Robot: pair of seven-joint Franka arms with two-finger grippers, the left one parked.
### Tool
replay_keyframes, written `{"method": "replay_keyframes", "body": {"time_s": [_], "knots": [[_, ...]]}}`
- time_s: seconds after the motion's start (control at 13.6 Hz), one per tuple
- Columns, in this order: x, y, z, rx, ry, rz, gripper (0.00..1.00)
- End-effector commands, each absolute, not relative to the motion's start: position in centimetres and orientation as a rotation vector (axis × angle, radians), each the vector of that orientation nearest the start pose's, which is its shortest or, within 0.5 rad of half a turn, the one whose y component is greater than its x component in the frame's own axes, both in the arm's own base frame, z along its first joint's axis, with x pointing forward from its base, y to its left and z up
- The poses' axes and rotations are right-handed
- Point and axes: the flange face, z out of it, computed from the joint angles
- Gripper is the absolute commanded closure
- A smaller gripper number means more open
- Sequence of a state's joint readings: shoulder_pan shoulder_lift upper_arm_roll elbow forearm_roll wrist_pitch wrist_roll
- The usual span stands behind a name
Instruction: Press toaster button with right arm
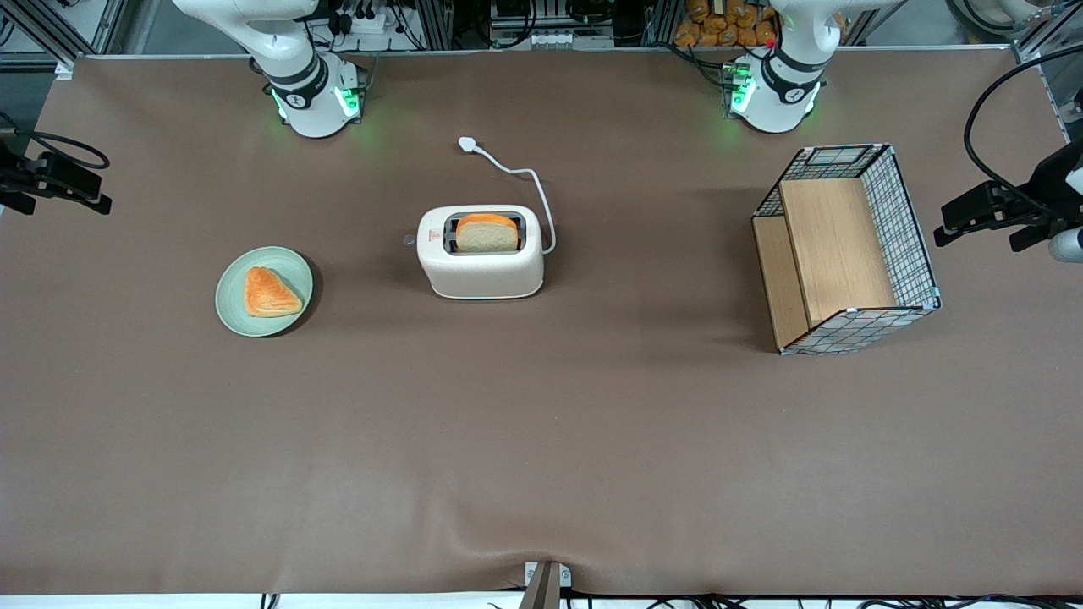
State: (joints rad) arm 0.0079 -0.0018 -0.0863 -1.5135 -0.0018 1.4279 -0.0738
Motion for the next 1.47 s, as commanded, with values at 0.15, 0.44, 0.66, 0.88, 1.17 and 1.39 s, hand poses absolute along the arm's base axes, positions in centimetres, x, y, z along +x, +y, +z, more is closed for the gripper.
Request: {"method": "replay_keyframes", "body": {"time_s": [0.15,0.44,0.66,0.88,1.17,1.39], "knots": [[53.6,-4.5,64.9,-3.151,0.003,0.125,0.0],[54.4,-4.5,63.7,-3.073,0.002,0.149,0.0],[55.0,-2.6,61.3,-2.965,-0.015,0.263,0.0],[54.5,-0.8,58.4,-2.89,-0.041,0.442,0.0],[53.8,1.3,53.6,-2.748,-0.048,0.58,0.0],[54.7,5.9,50.5,-2.728,-0.134,0.634,0.4]]}}
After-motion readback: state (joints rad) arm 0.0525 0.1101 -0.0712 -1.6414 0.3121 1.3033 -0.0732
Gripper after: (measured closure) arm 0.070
